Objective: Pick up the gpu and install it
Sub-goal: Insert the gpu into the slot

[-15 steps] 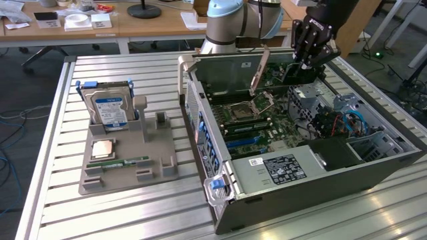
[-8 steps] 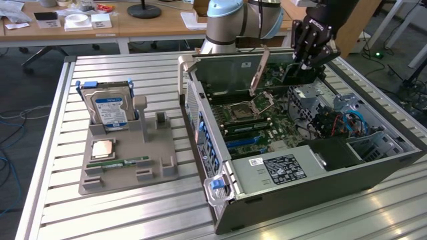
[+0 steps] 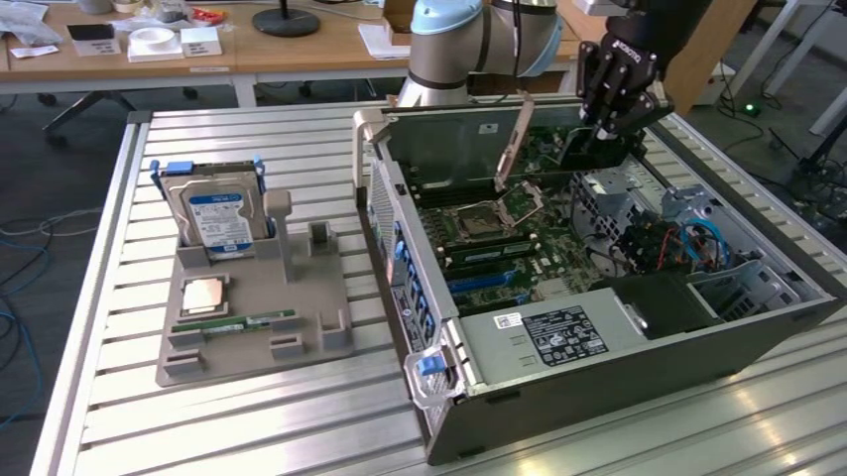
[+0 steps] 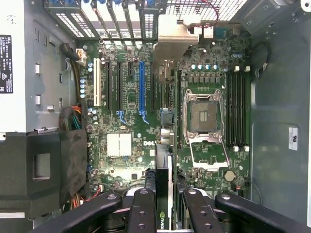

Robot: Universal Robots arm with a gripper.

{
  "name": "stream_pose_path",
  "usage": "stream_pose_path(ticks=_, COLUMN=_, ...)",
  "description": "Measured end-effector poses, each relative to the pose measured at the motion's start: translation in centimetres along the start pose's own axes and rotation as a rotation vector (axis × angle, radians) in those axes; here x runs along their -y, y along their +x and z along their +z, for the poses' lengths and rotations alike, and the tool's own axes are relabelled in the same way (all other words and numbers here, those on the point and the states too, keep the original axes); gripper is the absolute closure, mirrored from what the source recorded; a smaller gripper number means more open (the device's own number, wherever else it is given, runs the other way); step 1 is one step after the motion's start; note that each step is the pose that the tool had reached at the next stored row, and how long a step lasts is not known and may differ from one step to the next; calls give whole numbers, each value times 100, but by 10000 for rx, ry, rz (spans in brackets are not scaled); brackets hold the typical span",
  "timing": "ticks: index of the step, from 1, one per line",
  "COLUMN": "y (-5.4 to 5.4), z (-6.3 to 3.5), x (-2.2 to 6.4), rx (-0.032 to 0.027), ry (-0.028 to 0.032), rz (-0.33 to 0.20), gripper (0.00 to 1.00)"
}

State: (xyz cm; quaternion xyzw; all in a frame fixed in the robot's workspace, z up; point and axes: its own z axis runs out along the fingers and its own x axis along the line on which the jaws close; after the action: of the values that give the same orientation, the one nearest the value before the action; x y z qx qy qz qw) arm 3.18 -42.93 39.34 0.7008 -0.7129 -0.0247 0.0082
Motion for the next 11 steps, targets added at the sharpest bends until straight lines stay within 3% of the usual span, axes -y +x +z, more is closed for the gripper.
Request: stream_pose_path(ticks=11, y=3, z=103, x=-27, rx=18, ry=20, rz=-4, gripper=74)
